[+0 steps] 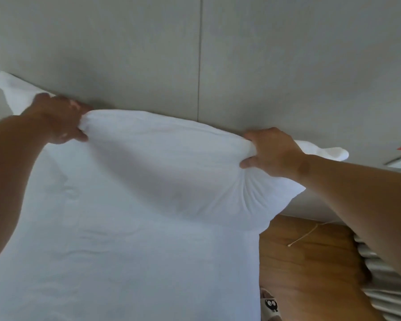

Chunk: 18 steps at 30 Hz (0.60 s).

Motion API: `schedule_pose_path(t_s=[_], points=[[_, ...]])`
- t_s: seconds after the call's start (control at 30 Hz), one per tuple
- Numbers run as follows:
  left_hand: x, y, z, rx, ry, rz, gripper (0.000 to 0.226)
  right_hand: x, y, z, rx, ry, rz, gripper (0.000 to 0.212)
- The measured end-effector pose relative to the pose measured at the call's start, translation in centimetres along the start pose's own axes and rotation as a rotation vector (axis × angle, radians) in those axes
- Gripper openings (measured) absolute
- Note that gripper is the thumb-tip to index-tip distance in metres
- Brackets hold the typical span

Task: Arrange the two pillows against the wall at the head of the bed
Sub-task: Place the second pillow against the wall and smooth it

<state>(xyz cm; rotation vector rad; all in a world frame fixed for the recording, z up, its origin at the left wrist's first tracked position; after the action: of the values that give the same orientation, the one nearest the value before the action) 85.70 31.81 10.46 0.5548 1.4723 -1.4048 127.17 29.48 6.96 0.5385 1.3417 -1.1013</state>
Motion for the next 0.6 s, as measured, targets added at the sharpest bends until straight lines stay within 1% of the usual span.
schedule_pose_path(t_s=[0.07, 0.13, 0.17, 0.2, 0.23, 0.27, 0.3, 0.37, 0.43, 0.5, 0.6], points=[[1.2, 0.6, -0.7, -0.011, -0.082, 0.017, 0.086, 0.4, 0.7, -0.3, 0.027, -0.015, 0.028, 0.069], [2.4, 1.1, -1.4, -0.008, -0.131, 0.048, 0.1, 0.8, 1.6, 0.1, 0.034, -0.089, 0.103, 0.096], [3.0, 1.0, -2.0, -0.001, -0.132, 0.051, 0.103, 1.2, 1.9, 0.6, 0.025, -0.149, 0.129, 0.112], [3.3, 1.0, -2.3, 0.004, -0.124, 0.052, 0.101, 1.8, 2.1, 1.1, 0.011, -0.21, 0.15, 0.125], [3.4, 0.8, -2.3, 0.003, -0.111, 0.052, 0.095, 2.3, 2.3, 1.6, -0.002, -0.258, 0.166, 0.131], [3.3, 0.9, -2.0, -0.004, -0.088, 0.058, 0.088, 2.6, 2.5, 2.2, -0.004, -0.284, 0.173, 0.13], [2.8, 0.6, -1.5, -0.02, -0.068, 0.056, 0.08, 2.6, 2.3, 2.3, -0.005, -0.274, 0.17, 0.122], [1.9, 0.3, -0.5, -0.018, -0.024, 0.025, 0.066, 1.9, 2.0, 1.8, -0.006, -0.222, 0.177, 0.099], [1.1, -0.2, -0.1, 0.006, 0.003, -0.023, 0.057, 1.1, 1.9, 1.0, -0.013, -0.206, 0.18, 0.081], [0.3, -1.2, -0.1, -0.008, -0.001, -0.032, 0.056, -0.2, 1.8, 0.5, -0.035, -0.202, 0.169, 0.073], [-0.9, -3.0, -0.2, -0.03, 0.01, -0.055, 0.058, -2.0, 1.3, 0.0, -0.051, -0.174, 0.159, 0.072]])
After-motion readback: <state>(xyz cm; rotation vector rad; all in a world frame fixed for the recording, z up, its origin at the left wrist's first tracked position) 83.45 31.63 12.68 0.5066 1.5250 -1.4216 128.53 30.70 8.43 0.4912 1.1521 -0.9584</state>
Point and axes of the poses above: each hand's wrist, its own z-axis away from the middle knuckle, its own x-axis out of the palm, y = z × x, the point moved 6 cm from there along -z, towards the middle knuckle, and after that the axes turned 15 degrees about -x, right-handed, at the moved point
